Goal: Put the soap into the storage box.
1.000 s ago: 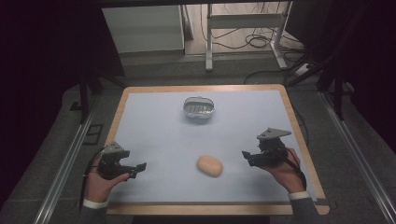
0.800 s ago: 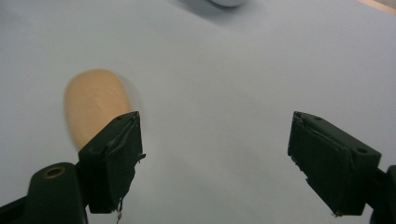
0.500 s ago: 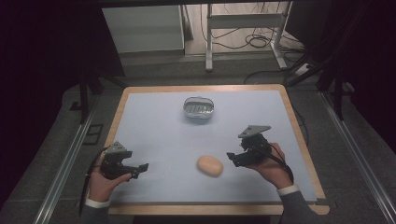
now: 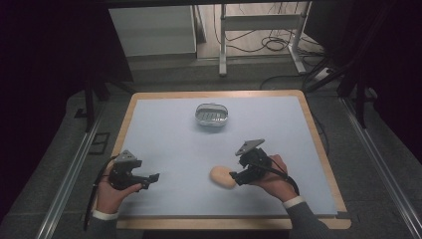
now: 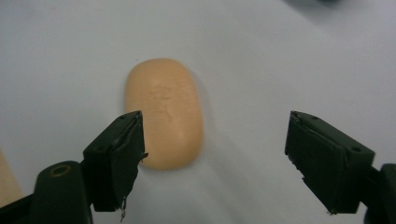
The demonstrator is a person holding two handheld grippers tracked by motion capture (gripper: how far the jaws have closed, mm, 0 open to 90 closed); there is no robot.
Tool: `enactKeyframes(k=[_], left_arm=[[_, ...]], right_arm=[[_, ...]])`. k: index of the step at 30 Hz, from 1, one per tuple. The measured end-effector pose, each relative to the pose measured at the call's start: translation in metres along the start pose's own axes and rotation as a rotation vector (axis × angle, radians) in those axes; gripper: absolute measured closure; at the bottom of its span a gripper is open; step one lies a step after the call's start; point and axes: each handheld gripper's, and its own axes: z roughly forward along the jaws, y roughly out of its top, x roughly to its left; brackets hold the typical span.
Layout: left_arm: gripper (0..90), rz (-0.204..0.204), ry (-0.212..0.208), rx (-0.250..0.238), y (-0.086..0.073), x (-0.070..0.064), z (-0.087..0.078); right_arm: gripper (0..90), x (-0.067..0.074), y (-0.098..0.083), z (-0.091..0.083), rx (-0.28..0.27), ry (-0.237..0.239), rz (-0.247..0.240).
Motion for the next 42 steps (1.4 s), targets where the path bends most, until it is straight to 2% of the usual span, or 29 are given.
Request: enactKeyframes(k=[4, 14, 27, 30, 35, 42], left_arm=[[7.2, 0.005, 0.004, 0.009, 0.0, 0.0, 0.002], [7.2, 0.003, 0.014, 0.011, 0.0, 0.0, 0.002], [7.1, 0.005, 0.017, 0.016, -0.001, 0.001, 0.002], [7.1, 0.004, 0.017, 0.015, -0.001, 0.001, 0.002], [7.1, 0.003, 0.017, 0.014, -0.001, 0.002, 0.002], [7.1, 0.006, 0.017, 0.015, -0.001, 0.001, 0.002]], right_arm=[[22.0, 0.008, 0.004, 0.008, 0.027, 0.027, -0.029], [22.6, 0.021, 0.013, 0.032, 0.101, 0.076, -0.059], [22.7, 0.025, 0.016, 0.058, 0.167, 0.09, -0.085], [25.4, 0.027, 0.017, 0.064, 0.189, 0.084, -0.096], [28.0, 0.028, 0.017, 0.069, 0.222, 0.082, -0.102], [32.1, 0.026, 0.018, 0.07, 0.225, 0.088, -0.102]])
